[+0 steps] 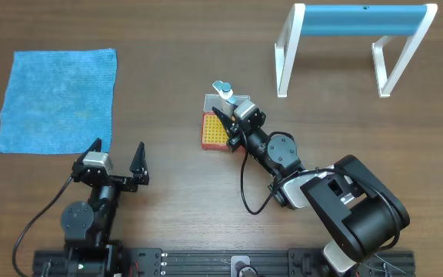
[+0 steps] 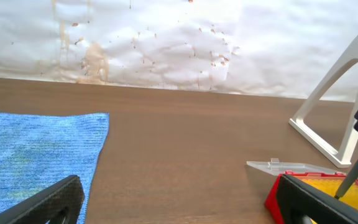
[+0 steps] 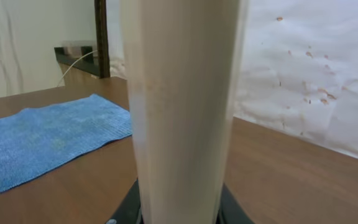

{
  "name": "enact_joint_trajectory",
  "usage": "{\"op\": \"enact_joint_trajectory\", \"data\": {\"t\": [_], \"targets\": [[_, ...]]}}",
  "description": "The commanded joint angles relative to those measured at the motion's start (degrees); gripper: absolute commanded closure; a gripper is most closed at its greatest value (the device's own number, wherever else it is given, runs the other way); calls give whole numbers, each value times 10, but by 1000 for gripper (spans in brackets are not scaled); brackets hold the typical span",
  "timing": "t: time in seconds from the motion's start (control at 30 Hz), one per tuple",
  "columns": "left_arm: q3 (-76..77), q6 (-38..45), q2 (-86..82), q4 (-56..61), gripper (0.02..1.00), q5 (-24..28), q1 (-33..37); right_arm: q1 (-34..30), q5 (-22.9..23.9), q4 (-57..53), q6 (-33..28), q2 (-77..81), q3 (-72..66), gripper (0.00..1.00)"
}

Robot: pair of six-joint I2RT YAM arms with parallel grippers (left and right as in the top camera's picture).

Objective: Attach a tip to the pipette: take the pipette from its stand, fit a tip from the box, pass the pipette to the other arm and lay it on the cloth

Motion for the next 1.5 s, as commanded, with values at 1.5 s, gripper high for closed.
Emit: {"op": "enact_joint_trajectory", "data": {"t": [1.5], "targets": [[-2, -5, -3, -1, 23, 6, 1, -5, 16, 14, 8, -4, -9, 928]]}}
